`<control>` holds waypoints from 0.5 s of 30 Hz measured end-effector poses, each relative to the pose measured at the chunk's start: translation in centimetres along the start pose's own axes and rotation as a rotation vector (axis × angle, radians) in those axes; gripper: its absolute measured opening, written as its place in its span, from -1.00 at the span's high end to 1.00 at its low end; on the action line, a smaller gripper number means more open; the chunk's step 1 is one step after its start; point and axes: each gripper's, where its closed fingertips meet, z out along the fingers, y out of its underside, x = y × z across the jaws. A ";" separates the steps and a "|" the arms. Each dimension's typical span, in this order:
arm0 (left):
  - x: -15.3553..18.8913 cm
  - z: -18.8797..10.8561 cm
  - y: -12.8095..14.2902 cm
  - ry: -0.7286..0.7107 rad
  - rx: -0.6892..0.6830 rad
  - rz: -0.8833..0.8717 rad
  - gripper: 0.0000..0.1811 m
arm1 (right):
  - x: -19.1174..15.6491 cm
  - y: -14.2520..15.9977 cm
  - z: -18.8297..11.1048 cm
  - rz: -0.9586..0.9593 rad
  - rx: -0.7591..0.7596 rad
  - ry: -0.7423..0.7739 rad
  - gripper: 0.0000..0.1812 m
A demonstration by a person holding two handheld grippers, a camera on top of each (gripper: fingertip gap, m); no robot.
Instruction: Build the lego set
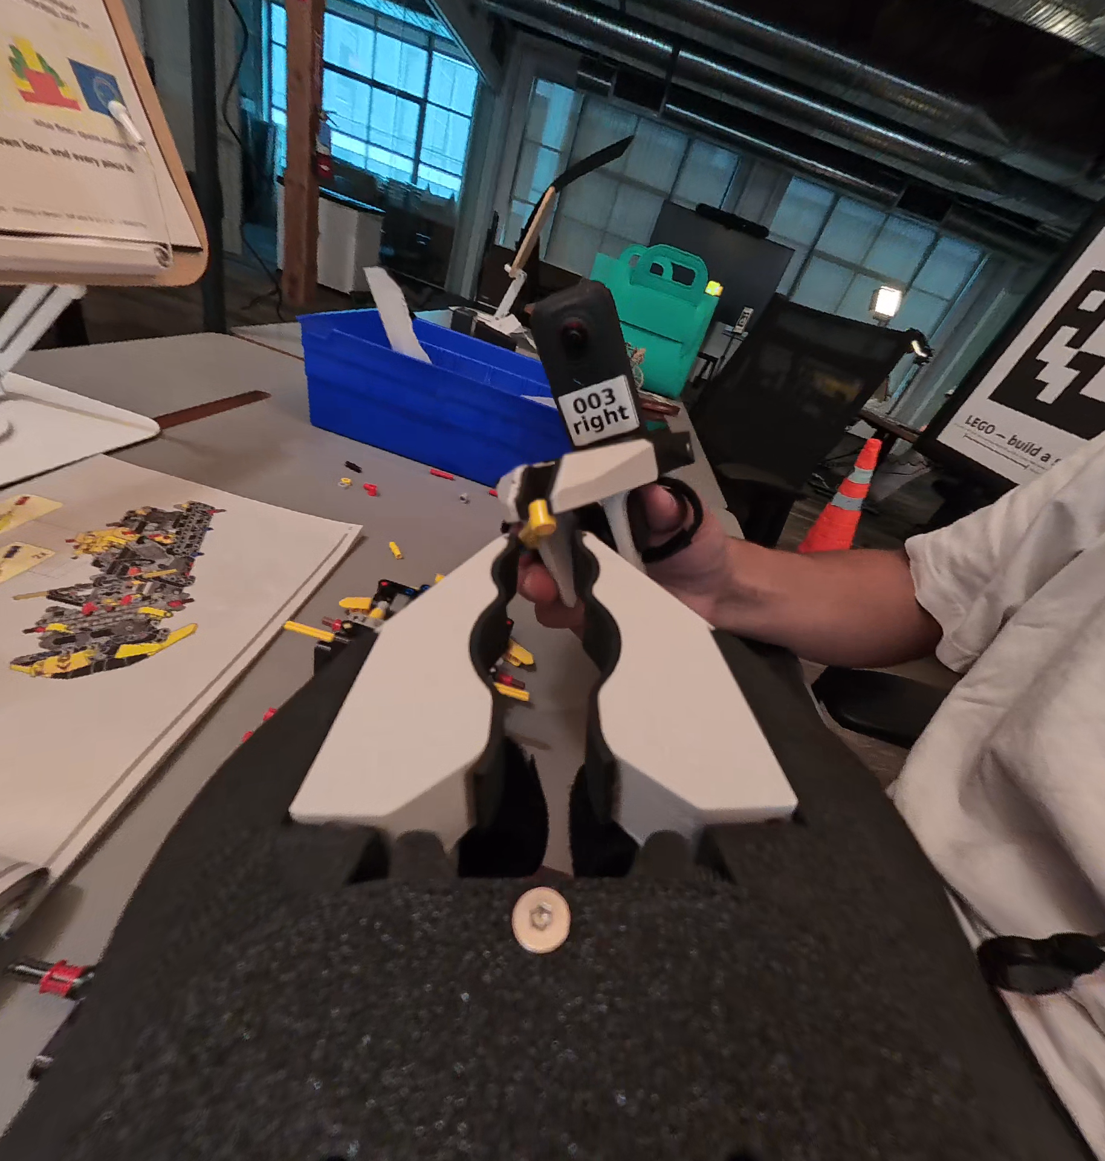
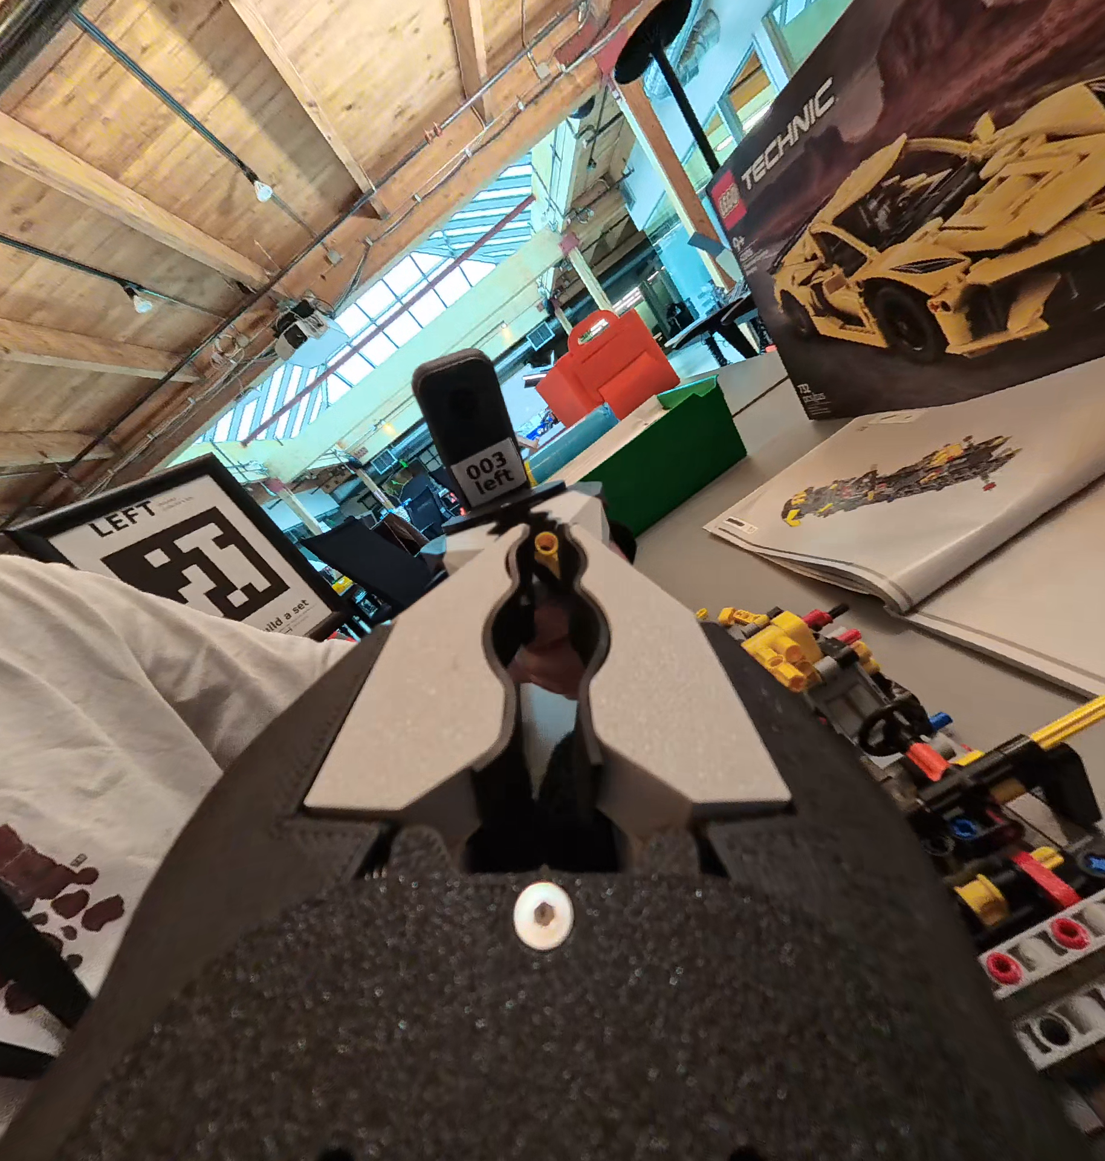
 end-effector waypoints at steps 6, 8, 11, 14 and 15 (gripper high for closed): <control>0.2 0.4 0.8 -0.024 -0.054 0.046 0.81 | -0.3 0.5 0.3 0.049 0.003 -0.040 0.93; 0.1 0.5 0.6 -0.038 -0.044 0.039 0.82 | -0.4 0.4 0.4 0.049 0.016 -0.045 0.93; 0.1 0.3 0.3 -0.027 -0.022 0.004 0.89 | -0.4 0.2 0.3 0.038 0.020 -0.045 0.93; 0.4 0.0 0.6 0.022 -0.035 -0.031 0.92 | -0.5 0.4 0.3 -0.022 0.003 -0.025 0.93; 0.6 -0.1 0.8 0.051 -0.052 -0.060 0.93 | -0.5 0.6 0.3 -0.062 -0.013 -0.013 0.94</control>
